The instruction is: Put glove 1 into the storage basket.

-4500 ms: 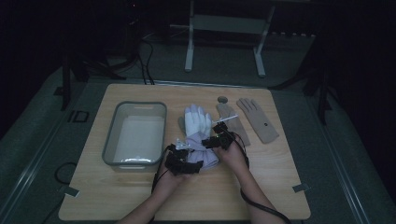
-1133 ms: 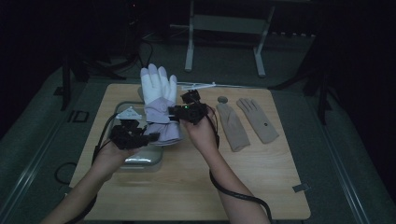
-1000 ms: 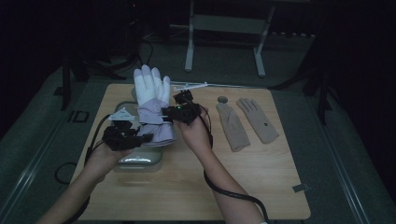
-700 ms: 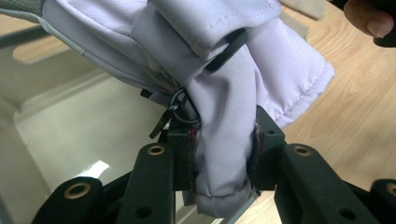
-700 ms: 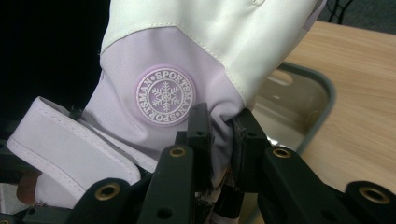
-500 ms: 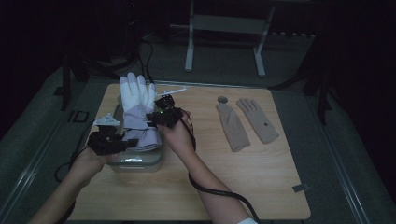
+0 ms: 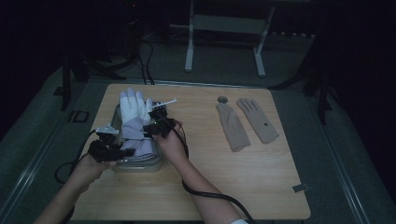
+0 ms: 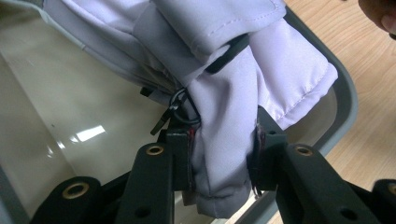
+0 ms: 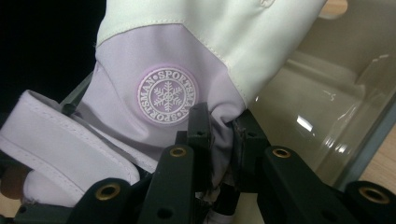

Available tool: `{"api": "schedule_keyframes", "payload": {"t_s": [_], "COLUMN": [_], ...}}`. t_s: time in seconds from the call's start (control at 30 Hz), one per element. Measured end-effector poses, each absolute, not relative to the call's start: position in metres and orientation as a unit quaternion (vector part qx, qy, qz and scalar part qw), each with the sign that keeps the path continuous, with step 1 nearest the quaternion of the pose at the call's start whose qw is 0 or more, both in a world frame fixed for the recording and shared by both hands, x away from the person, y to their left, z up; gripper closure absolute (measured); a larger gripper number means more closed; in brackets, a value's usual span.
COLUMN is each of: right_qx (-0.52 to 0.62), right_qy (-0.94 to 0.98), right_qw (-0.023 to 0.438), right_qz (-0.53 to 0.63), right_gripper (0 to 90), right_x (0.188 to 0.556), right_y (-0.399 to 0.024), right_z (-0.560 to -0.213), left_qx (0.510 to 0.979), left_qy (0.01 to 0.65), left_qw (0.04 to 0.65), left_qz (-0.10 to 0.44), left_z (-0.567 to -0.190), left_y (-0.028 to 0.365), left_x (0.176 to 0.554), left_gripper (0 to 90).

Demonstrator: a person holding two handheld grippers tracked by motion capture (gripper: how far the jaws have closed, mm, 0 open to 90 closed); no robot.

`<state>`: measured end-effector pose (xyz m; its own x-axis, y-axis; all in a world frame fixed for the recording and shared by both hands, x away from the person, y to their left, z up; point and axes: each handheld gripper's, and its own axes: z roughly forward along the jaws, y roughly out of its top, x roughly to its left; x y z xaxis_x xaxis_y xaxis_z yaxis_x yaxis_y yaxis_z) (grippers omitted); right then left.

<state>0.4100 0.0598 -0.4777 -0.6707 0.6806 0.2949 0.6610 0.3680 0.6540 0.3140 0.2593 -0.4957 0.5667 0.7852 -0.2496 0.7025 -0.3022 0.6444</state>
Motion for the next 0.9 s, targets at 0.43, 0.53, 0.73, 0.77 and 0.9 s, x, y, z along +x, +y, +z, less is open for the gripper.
{"api": "schedule_keyframes", "payload": {"t_s": [0.43,0.53,0.73,0.77,0.9], "right_qx": [0.413,0.409,0.404,0.401,0.399], "right_qy": [0.826,0.832,0.845,0.848,0.851], "right_qw": [-0.004,0.004,0.008,0.011,0.004], "right_qz": [0.384,0.374,0.349,0.346,0.342], "right_gripper": [80.1,80.1,77.2,75.8,64.4], "right_x": [0.409,0.408,0.409,0.409,0.412], "right_y": [0.057,0.060,0.069,0.070,0.068], "right_z": [-0.490,-0.490,-0.489,-0.489,-0.489], "left_qx": [0.799,0.780,0.761,0.759,0.756], "left_qy": [0.471,0.485,0.492,0.491,0.490], "left_qw": [0.368,0.385,0.408,0.412,0.420], "left_qz": [0.073,0.091,0.111,0.112,0.111], "left_z": [-0.498,-0.493,-0.487,-0.487,-0.488], "left_y": [0.257,0.264,0.264,0.263,0.261], "left_x": [0.313,0.312,0.308,0.308,0.306], "left_gripper": [30.0,29.9,30.0,30.0,30.1]}}
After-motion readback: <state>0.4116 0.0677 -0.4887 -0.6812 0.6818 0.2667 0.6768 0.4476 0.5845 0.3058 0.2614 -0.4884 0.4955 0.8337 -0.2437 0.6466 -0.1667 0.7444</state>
